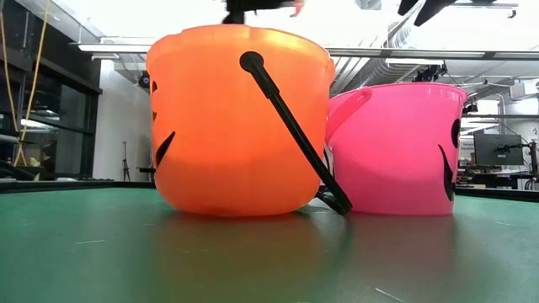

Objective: Sort candy by brand, put in halloween buckets
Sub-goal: Put the orange gummy into the pink bucket, then put the red gummy into the pink bucket

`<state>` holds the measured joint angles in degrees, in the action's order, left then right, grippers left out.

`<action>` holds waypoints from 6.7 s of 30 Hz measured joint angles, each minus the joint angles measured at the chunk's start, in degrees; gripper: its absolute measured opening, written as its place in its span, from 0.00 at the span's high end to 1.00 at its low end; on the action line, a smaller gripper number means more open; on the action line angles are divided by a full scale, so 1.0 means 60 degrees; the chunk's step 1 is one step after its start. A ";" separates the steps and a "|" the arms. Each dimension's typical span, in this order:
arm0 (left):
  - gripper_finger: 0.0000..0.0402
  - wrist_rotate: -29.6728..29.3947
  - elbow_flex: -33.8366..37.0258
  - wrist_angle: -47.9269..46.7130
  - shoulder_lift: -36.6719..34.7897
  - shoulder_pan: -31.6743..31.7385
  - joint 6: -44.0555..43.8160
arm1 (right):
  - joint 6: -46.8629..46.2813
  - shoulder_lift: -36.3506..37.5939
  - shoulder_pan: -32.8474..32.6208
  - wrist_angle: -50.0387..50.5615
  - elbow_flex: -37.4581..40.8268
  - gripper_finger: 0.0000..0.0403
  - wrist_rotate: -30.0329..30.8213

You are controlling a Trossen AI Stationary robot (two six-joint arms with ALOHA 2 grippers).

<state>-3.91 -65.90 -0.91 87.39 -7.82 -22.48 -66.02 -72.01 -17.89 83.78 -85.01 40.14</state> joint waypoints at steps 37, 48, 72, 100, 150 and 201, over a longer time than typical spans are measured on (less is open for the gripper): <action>0.47 0.1979 -0.1437 0.0242 0.1814 0.1009 0.0437 | -0.0012 -0.0004 0.0004 -0.0221 0.0000 0.47 0.0411; 0.47 0.2575 -0.1426 0.2354 0.2574 0.0710 0.0791 | 0.0100 -0.0007 0.0004 -0.0795 0.0000 0.47 0.0052; 0.47 0.0144 0.0190 -0.6988 -0.1589 -0.0477 -0.2866 | 0.0845 -0.0382 -0.0081 -0.1043 -0.0004 0.47 -0.1603; 0.47 0.4537 0.5229 -0.9004 -0.2599 -0.4731 -0.9378 | 0.1810 -0.0382 0.0798 -0.1505 0.0000 0.47 -0.1388; 1.00 -0.1856 -0.0734 -0.0564 0.0223 -0.0702 0.2364 | 0.2021 -0.0382 0.0525 -0.3310 0.0004 0.47 0.1246; 0.41 -0.1839 -0.0742 -0.7658 -0.2156 -0.0874 -0.1186 | 0.1591 -0.0379 0.0546 -0.1586 0.0007 0.47 -0.1216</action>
<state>-14.95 -70.35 -46.85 74.45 -13.06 -29.59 -56.48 -74.28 -14.61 74.26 -84.97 32.84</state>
